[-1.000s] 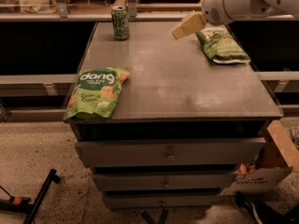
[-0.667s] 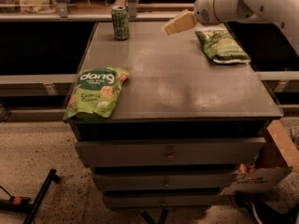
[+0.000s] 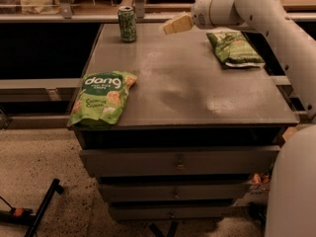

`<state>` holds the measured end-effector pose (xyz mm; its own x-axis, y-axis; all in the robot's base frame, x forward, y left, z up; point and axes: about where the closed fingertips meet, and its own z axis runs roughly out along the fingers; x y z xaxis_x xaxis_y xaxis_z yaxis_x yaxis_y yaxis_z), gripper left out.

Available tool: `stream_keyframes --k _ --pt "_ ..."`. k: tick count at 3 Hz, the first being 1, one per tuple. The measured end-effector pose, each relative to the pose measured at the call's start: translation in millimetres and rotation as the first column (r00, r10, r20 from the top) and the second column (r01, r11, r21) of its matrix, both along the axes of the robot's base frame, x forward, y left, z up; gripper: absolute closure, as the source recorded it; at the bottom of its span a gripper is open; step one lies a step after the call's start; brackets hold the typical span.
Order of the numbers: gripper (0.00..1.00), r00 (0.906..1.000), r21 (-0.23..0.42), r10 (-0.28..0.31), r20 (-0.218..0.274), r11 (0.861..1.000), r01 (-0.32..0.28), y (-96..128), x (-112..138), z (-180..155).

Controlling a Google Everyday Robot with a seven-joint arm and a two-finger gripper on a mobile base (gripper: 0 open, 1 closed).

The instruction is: Move green can near green rice chip bag

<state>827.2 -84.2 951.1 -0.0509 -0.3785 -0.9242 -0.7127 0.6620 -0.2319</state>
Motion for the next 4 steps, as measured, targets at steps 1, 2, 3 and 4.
stream_keyframes --k 1,2,3,4 --pt "0.0 0.9996 0.03 0.028 -0.004 0.999 -0.027 16.6 17.0 -12.1" --pt "0.0 0.9985 0.047 0.055 -0.001 0.997 -0.055 36.0 31.1 -20.2" --pt "0.0 0.9964 0.08 0.083 0.018 0.993 -0.084 57.8 42.8 -20.8" --pt "0.0 0.9931 0.103 0.112 0.032 0.988 -0.115 80.7 51.3 -19.5"
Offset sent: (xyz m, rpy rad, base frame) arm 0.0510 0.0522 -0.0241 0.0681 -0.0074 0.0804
